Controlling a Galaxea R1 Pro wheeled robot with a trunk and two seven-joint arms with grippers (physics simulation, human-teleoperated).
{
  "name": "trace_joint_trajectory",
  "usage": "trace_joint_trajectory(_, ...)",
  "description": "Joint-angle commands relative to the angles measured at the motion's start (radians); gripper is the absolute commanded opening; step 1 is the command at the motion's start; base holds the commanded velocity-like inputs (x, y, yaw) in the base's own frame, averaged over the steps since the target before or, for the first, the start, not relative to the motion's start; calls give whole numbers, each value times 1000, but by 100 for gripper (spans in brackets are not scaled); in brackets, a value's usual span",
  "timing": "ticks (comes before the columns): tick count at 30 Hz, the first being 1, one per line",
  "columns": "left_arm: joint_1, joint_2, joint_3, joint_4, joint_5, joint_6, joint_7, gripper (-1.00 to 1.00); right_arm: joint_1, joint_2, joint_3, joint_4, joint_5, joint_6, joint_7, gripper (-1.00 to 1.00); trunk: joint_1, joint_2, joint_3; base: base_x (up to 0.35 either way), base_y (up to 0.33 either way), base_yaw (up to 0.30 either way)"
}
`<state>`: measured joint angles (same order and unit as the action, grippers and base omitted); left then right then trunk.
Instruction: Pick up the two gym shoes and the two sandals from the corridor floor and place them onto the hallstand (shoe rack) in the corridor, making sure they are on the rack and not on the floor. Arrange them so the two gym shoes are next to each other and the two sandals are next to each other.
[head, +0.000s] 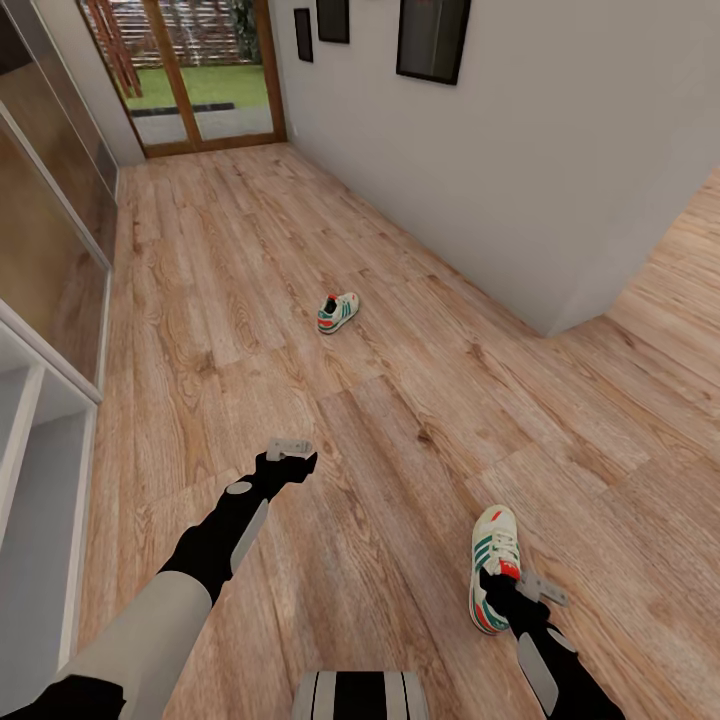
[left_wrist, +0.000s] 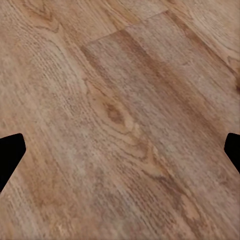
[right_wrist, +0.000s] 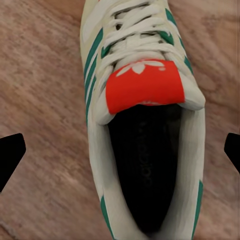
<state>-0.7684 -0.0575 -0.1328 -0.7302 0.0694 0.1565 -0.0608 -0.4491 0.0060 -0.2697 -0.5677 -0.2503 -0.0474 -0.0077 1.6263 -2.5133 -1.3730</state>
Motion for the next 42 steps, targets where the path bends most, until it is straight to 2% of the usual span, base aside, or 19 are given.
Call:
trace_joint_trajectory(1,0,0,0,-1,7,6,-2,100,0,0,-1,0,-11,-3,-1,100,0,0,-1,0,0,0)
trace_joint_trajectory(12,0,1,-2,-1,7,6,1,100,0,-1,0,0,-11,-3,-3,100,0,0,-9,0,0,0)
trace_joint_trajectory(17,0,0,-2,-1,7,6,-2,100,0,-1,0,0,-11,-3,-3,100,2,-1,-30,0,0,0)
trace_joint_trajectory(30,0,-2,-3,-1,7,5,-3,100,0,-1,0,0,-11,-3,-3,100,2,-1,-41,0,0,0)
trace_joint_trajectory(37,0,-2,-4,-1,7,5,-4,100,0,-1,0,0,-11,-3,-3,100,5,-3,-73,0,0,0)
trace_joint_trajectory(42,0,-2,-3,-1,7,5,-2,100,0,-2,0,0,-11,-3,-3,100,5,-3,-77,0,0,0)
